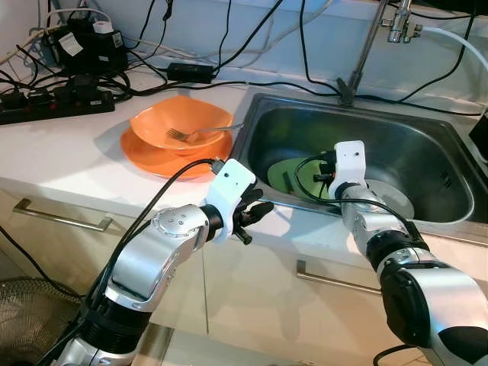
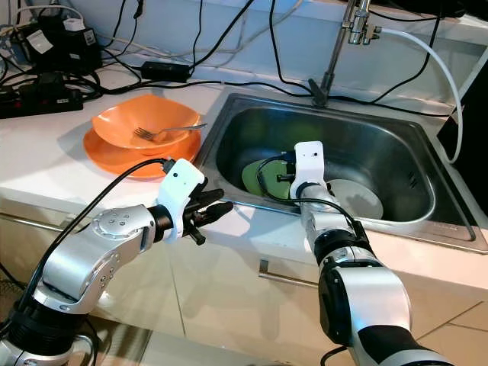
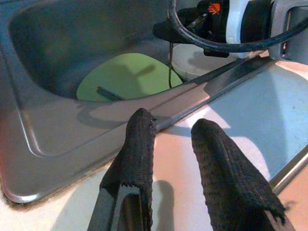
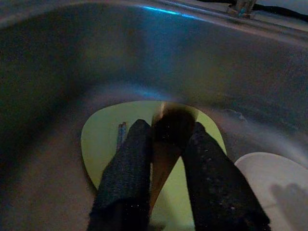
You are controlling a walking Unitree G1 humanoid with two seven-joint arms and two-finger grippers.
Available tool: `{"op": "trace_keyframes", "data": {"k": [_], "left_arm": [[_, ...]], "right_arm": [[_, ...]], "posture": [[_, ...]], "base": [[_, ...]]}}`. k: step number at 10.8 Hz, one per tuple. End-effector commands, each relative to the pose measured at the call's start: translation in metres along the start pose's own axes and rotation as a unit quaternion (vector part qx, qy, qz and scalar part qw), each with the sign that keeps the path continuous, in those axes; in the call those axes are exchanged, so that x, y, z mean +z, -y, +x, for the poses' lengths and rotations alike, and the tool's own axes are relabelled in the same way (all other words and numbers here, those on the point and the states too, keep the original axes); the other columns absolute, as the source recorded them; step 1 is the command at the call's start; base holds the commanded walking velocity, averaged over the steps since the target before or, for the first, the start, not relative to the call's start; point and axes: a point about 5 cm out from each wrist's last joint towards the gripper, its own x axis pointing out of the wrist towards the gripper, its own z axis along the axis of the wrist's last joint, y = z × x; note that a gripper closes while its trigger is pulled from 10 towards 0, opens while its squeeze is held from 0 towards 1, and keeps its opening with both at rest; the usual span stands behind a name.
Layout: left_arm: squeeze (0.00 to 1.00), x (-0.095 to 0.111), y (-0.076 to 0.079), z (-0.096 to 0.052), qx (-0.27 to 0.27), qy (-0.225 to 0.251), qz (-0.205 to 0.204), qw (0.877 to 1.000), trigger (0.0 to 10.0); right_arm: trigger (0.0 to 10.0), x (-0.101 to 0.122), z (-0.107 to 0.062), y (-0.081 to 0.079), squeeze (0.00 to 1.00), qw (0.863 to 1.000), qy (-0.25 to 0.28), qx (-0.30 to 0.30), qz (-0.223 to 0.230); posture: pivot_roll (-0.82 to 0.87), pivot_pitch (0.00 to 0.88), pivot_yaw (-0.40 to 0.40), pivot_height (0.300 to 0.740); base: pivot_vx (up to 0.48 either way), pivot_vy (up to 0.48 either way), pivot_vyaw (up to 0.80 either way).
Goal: Kitchen organization
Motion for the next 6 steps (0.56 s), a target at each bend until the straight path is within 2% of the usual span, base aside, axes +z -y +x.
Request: {"op": "trace_keyframes", "data": {"k": [1,2,5,6], "left_arm": [[0.00,0.0017,0.0003,-0.0014,0.001,0.005,-0.001,1.000,10.0],[0.00,0.0018,0.0003,-0.0013,0.000,0.005,-0.001,1.000,10.0],[0.00,0.0017,0.0003,-0.0008,0.001,0.006,-0.001,1.000,10.0],[0.00,0.0040,-0.0021,-0.0008,0.013,0.014,0.009,1.000,10.0]], "right_arm": [[10.0,-0.0165,-0.0030,-0.0016,1.00,1.000,-0.029,0.001,0.004],[10.0,-0.0165,-0.0030,-0.0016,0.00,1.000,-0.029,0.001,0.002],[10.0,-0.0171,-0.0032,-0.0011,0.00,1.000,-0.029,0.001,0.001],[10.0,-0.0109,-0.0022,-0.0016,0.00,1.000,-0.012,0.000,-0.008]], "posture": [[0.32,0.000,-0.068,0.740],[0.32,0.000,-0.068,0.740],[0.32,0.000,-0.071,0.740],[0.31,0.000,-0.070,0.740]], "base": [[0.000,0.000,0.00],[0.000,0.000,0.00],[0.000,0.000,0.00],[0.000,0.000,0.00]]}}
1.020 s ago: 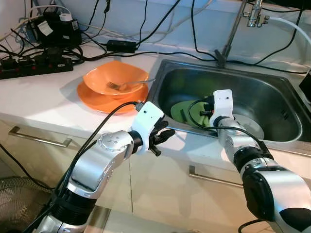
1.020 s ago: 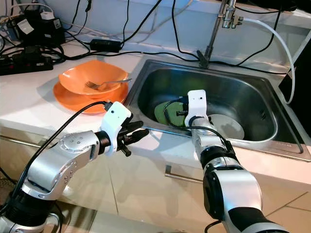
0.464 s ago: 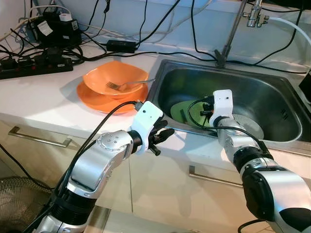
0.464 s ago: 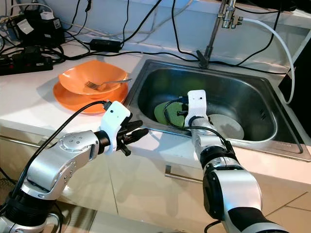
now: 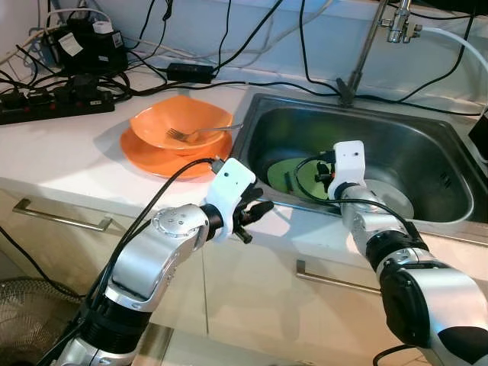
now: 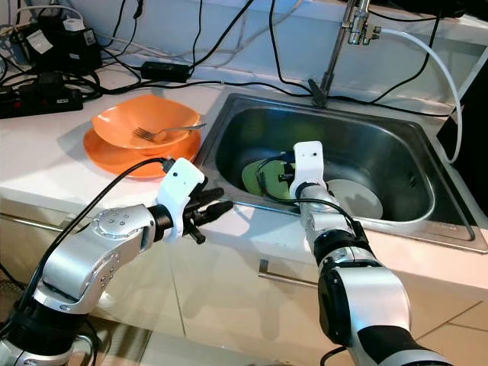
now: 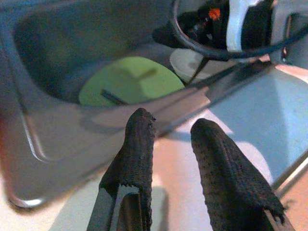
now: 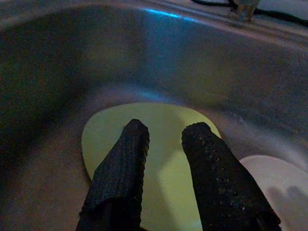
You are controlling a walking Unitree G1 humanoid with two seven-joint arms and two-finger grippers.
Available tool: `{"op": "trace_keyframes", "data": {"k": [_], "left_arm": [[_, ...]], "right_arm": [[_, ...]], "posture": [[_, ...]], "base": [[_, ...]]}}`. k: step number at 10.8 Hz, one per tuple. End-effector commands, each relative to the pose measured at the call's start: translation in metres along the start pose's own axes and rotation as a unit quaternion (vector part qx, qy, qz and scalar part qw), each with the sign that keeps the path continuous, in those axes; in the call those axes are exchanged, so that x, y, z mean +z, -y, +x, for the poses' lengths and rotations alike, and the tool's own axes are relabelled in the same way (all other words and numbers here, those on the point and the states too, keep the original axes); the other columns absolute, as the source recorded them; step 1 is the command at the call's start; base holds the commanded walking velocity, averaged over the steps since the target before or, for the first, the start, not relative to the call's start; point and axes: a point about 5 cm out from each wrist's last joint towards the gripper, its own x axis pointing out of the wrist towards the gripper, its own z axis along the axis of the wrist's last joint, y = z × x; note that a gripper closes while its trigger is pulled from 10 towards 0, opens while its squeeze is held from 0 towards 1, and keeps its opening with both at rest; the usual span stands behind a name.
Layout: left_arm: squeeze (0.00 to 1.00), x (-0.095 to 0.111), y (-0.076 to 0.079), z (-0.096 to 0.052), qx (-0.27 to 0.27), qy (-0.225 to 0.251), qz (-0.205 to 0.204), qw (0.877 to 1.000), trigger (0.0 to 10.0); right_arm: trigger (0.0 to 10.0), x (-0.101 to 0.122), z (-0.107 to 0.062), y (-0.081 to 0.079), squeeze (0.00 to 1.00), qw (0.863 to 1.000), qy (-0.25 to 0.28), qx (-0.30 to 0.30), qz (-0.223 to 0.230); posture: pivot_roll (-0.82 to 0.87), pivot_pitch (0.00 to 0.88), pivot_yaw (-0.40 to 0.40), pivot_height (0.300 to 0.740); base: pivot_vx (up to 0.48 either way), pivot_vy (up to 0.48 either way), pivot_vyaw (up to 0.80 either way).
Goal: Kitchen organization
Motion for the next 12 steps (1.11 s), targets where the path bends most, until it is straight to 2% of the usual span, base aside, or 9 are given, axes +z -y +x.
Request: {"op": "trace_keyframes", "data": {"k": [1,3,4,5,6,7,8,9,12], "left_arm": [[0.00,0.013,-0.010,0.000,0.044,0.044,0.014,0.998,10.0],[0.00,0.028,-0.017,-0.002,0.076,0.092,0.036,0.992,10.0],[0.00,0.035,-0.021,-0.003,0.099,0.117,0.058,0.986,10.0],[0.00,0.040,-0.023,-0.003,0.112,0.129,0.071,0.983,10.0],[0.00,0.044,-0.027,-0.003,0.132,0.139,0.107,0.976,10.0],[0.00,0.045,-0.031,-0.001,0.146,0.129,0.144,0.970,10.0],[0.00,0.043,-0.040,0.003,0.172,0.096,0.223,0.955,10.0],[0.00,0.040,-0.048,0.011,0.186,0.059,0.293,0.936,10.0],[0.00,0.043,-0.053,0.035,0.198,0.042,0.389,0.899,10.0]], "right_arm": [[10.0,0.007,0.000,0.000,0.00,0.999,0.029,-0.003,0.016],[10.0,0.040,0.003,-0.001,0.00,0.994,0.102,0.003,0.040],[10.0,0.068,0.003,0.000,0.00,0.987,0.155,0.007,0.047],[10.0,0.083,0.003,0.001,0.00,0.981,0.186,0.009,0.050],[10.0,0.103,0.000,0.001,0.00,0.972,0.230,0.014,0.053],[10.0,0.114,-0.002,0.000,0.00,0.965,0.255,0.020,0.059],[10.0,0.118,-0.005,-0.005,0.00,0.959,0.274,0.037,0.057],[10.0,0.112,-0.006,-0.009,0.00,0.958,0.276,0.044,0.065],[10.0,0.075,-0.008,-0.022,0.00,0.966,0.236,0.056,0.090]], "posture": [[0.31,0.000,-0.067,0.740],[0.30,0.000,-0.066,0.740],[0.30,0.000,-0.066,0.740],[0.29,0.000,-0.065,0.740],[0.29,0.000,-0.066,0.740],[0.29,0.000,-0.066,0.740],[0.28,0.000,-0.064,0.740],[0.28,0.000,-0.062,0.740],[0.25,0.000,-0.048,0.740]], "base": [[0.000,0.000,0.00],[0.000,0.000,0.00],[0.000,0.000,0.00],[0.000,0.000,0.00],[0.000,0.000,0.00],[0.000,0.000,0.00],[0.000,0.000,0.00],[0.000,0.000,0.00],[0.000,0.000,0.00]]}}
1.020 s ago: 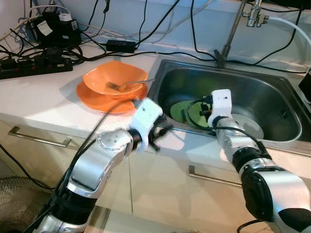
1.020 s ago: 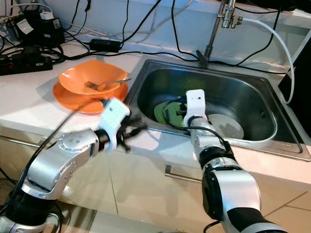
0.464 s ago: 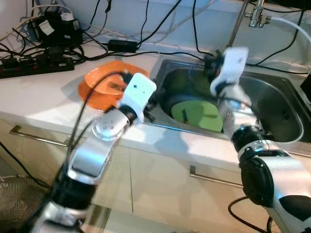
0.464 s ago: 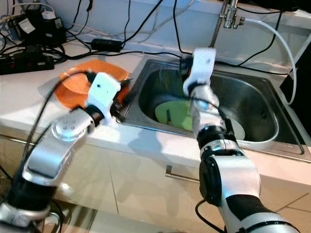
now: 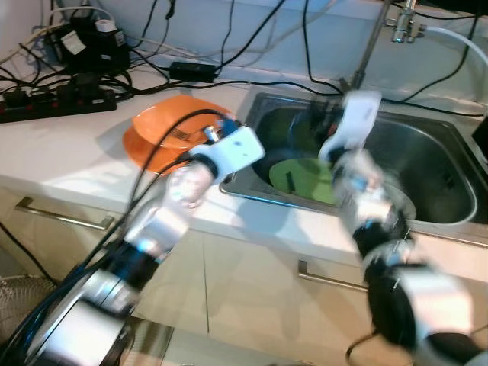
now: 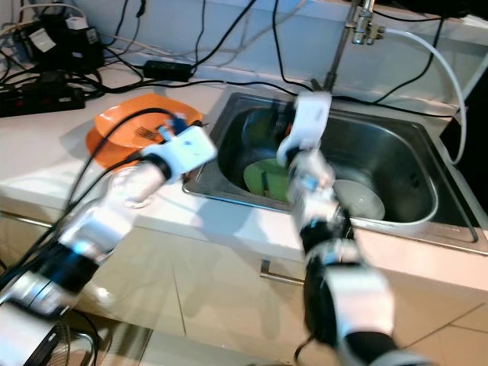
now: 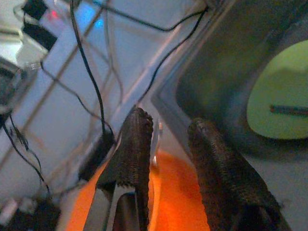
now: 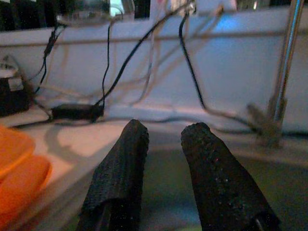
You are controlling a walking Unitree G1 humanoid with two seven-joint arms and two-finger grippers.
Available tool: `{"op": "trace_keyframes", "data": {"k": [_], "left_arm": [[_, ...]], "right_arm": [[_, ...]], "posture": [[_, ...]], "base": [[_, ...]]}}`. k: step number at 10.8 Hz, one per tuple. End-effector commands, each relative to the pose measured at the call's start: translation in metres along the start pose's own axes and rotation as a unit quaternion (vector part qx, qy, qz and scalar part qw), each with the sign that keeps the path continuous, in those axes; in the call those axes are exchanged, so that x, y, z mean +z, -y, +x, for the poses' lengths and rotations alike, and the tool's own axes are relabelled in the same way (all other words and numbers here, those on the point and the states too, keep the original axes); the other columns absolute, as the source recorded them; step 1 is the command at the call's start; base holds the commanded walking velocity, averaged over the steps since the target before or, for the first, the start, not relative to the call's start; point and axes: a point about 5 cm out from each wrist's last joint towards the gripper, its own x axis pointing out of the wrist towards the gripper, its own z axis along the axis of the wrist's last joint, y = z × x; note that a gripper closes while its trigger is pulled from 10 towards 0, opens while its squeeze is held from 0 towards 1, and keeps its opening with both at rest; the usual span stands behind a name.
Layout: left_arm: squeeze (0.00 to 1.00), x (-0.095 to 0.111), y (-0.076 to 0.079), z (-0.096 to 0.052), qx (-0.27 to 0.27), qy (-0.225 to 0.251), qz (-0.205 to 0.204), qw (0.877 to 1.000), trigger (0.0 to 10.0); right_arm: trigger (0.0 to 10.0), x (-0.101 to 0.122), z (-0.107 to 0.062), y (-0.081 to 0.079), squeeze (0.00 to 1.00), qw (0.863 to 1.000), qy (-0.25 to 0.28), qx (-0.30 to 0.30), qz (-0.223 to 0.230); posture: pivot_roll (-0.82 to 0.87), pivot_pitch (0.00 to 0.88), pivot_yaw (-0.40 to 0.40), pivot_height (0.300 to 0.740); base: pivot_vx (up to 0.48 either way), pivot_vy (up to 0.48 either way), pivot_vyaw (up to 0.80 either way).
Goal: Kitchen organization
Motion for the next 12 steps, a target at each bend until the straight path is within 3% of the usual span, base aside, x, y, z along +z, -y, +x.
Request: {"op": "trace_keyframes", "data": {"k": [1,6,12], "left_arm": [[0.00,0.006,-0.002,0.004,0.008,0.012,0.019,1.000,10.0],[0.00,-0.002,-0.001,0.030,0.010,-0.020,0.089,0.996,10.0],[0.00,-0.008,-0.005,0.044,0.030,-0.046,0.076,0.996,10.0]], "right_arm": [[10.0,0.007,0.002,0.000,0.00,1.000,0.012,0.002,0.003],[10.0,0.005,-0.003,-0.005,0.00,1.000,0.017,-0.003,0.022],[10.0,0.008,-0.004,-0.005,0.00,0.999,0.018,-0.007,0.029]], "posture": [[0.24,0.000,-0.044,0.740],[0.22,0.000,-0.031,0.740],[0.21,0.000,-0.027,0.740]], "base": [[0.000,0.000,0.00],[0.000,0.000,0.00],[0.000,0.000,0.00]]}}
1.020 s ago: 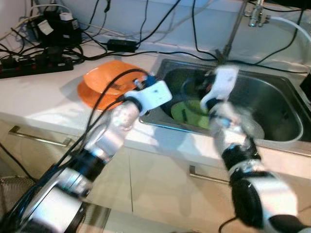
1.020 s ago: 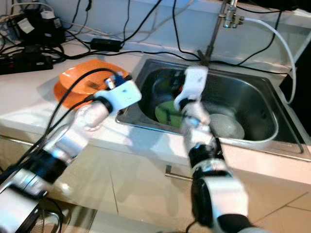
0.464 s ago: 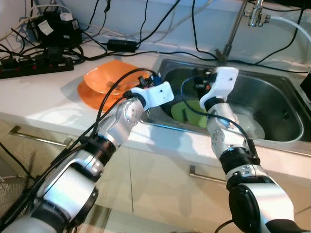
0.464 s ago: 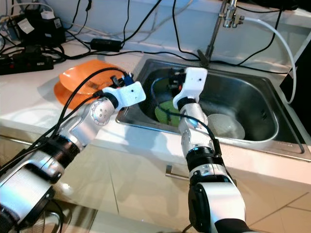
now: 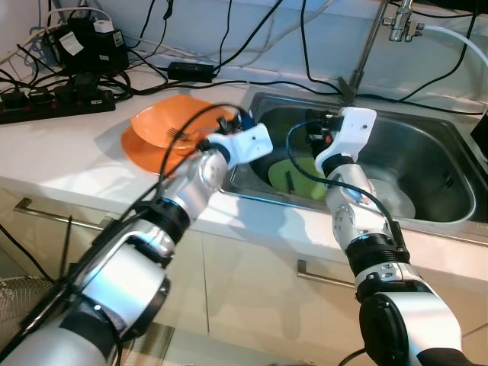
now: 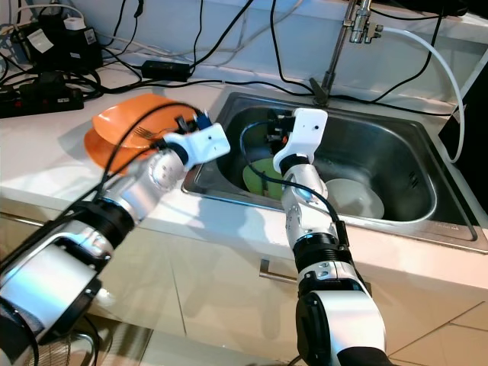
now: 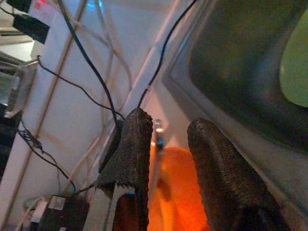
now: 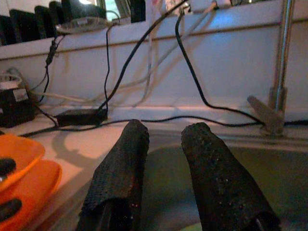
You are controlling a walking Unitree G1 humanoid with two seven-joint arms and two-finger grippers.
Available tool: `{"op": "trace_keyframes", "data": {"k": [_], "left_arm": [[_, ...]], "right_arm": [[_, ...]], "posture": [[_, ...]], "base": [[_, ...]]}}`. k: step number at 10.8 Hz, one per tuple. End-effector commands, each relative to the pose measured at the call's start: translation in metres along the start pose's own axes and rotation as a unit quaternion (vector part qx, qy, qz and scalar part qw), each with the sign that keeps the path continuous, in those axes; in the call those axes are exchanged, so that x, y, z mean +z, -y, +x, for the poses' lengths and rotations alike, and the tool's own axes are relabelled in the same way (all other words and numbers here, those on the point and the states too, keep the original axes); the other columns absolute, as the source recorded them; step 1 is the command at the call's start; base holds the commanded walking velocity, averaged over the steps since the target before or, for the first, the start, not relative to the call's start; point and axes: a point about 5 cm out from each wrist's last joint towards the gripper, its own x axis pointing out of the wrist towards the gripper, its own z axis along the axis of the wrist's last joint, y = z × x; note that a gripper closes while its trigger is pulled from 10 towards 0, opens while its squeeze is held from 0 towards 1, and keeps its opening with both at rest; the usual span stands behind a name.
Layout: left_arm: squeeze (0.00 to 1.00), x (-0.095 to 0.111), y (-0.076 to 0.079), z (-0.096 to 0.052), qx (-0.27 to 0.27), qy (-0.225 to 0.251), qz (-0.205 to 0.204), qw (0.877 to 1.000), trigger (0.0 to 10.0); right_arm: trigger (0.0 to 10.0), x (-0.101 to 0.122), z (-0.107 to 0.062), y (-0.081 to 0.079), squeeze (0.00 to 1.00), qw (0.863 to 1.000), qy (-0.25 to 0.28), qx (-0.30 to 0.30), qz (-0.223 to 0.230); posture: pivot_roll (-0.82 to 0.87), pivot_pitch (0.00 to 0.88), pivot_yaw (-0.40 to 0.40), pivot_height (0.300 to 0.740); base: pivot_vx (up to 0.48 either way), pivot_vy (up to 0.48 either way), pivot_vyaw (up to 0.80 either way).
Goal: Kitchen organization
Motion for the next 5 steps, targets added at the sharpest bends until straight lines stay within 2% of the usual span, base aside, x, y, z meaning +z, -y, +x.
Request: {"op": "trace_keyframes", "data": {"k": [1,2,3,5], "left_arm": [[0.00,0.0087,-0.0113,0.0037,0.019,0.010,0.002,1.000,3.5],[0.00,0.0088,-0.0117,0.0046,0.020,0.008,0.004,1.000,0.7],[0.00,0.0090,-0.0115,0.0051,0.020,0.008,0.004,1.000,0.0],[0.00,0.0067,-0.0117,0.0061,0.019,-0.002,0.001,1.000,0.0]], "right_arm": [[10.0,0.0032,-0.0003,0.0020,0.00,1.000,0.004,-0.002,0.000],[10.0,0.0037,-0.0009,0.0031,0.00,1.000,0.005,-0.003,-0.001],[10.0,0.0036,-0.0014,0.0036,0.00,1.000,0.005,-0.004,-0.001],[10.0,0.0009,-0.0034,0.0031,0.00,1.000,-0.001,-0.004,-0.002]], "posture": [[0.20,0.000,-0.024,0.740],[0.20,0.000,-0.021,0.740],[0.20,0.000,-0.021,0.740],[0.19,0.000,-0.017,0.740]], "base": [[0.000,0.000,0.00],[0.000,0.000,0.00],[0.000,0.000,0.00],[0.000,0.000,0.00]]}}
